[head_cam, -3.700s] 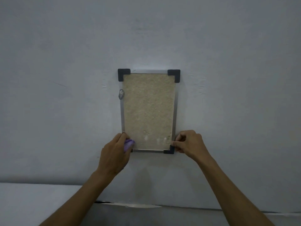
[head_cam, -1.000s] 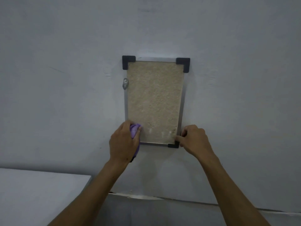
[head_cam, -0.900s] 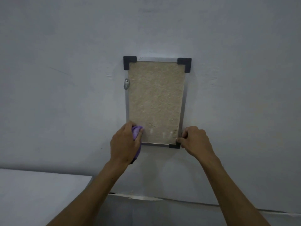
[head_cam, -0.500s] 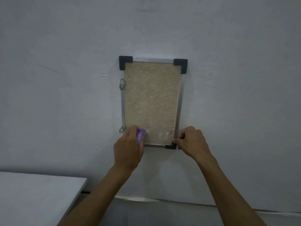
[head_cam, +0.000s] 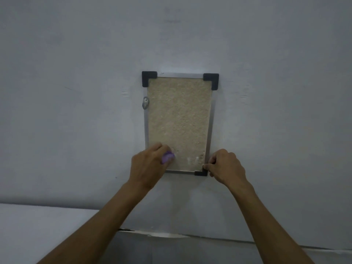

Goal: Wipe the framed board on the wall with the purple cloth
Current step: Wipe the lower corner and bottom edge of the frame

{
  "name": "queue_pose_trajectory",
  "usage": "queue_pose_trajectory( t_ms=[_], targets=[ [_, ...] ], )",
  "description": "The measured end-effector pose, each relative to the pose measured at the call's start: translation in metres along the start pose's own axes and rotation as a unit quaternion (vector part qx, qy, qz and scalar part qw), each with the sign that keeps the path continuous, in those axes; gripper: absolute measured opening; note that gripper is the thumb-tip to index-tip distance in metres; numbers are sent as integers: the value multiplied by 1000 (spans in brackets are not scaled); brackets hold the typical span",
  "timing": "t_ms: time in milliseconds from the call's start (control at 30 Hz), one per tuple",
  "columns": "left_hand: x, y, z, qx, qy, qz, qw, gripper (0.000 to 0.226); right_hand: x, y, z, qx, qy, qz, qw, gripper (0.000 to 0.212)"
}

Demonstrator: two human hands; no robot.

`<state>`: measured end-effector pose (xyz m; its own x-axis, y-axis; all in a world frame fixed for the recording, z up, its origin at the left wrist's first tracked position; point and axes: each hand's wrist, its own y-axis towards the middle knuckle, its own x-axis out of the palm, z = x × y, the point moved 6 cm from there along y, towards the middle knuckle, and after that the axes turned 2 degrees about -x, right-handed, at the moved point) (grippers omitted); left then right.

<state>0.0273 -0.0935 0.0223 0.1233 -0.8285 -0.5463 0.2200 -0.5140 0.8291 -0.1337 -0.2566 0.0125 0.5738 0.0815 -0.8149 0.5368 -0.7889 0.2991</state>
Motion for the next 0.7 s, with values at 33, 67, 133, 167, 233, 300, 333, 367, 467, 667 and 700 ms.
queue_pose_trajectory(
  t_ms=[33, 67, 133, 167, 233, 300, 333, 367, 467, 667, 700],
  targets=[
    [-3, 6, -2, -1, -3, 18, 1000, 16, -1, 0, 0, 2, -2, -1, 1000, 23],
    [-7, 10, -4, -10, -12, 40, 999, 16, -1, 0, 0, 4, -3, -3, 1000, 23],
    [-7, 6, -3, -36, -45, 72, 996, 15, -1, -1, 0, 5, -3, -11, 1000, 24],
    [-3, 2, 0, -39, -59, 71, 995, 15, -1, -1, 0, 6, -5, -11, 1000, 25],
    [10, -7, 9, -14, -48, 22, 999, 14, -1, -2, -1, 6, -11, -9, 1000, 25],
    [14, -7, 13, 13, -18, -10, 1000, 14, -2, -2, -1, 7, -15, -8, 1000, 26],
    [11, -3, 10, 4, -16, 0, 1000, 14, -2, -2, -2, 7, -16, -7, 1000, 26],
    [6, 1, 6, -16, -27, 23, 999, 14, -2, -2, -2, 6, -16, -7, 1000, 25],
    [-2, 3, -5, -78, -92, 91, 988, 16, -1, -3, -2, 6, -20, -3, 1000, 24],
    [13, -2, 9, -23, -33, 10, 999, 14, 0, -2, -2, 7, -32, -7, 999, 26],
    [8, 2, 3, -54, -52, 33, 997, 15, -1, -3, -2, 6, -33, -7, 999, 26]
  ],
)
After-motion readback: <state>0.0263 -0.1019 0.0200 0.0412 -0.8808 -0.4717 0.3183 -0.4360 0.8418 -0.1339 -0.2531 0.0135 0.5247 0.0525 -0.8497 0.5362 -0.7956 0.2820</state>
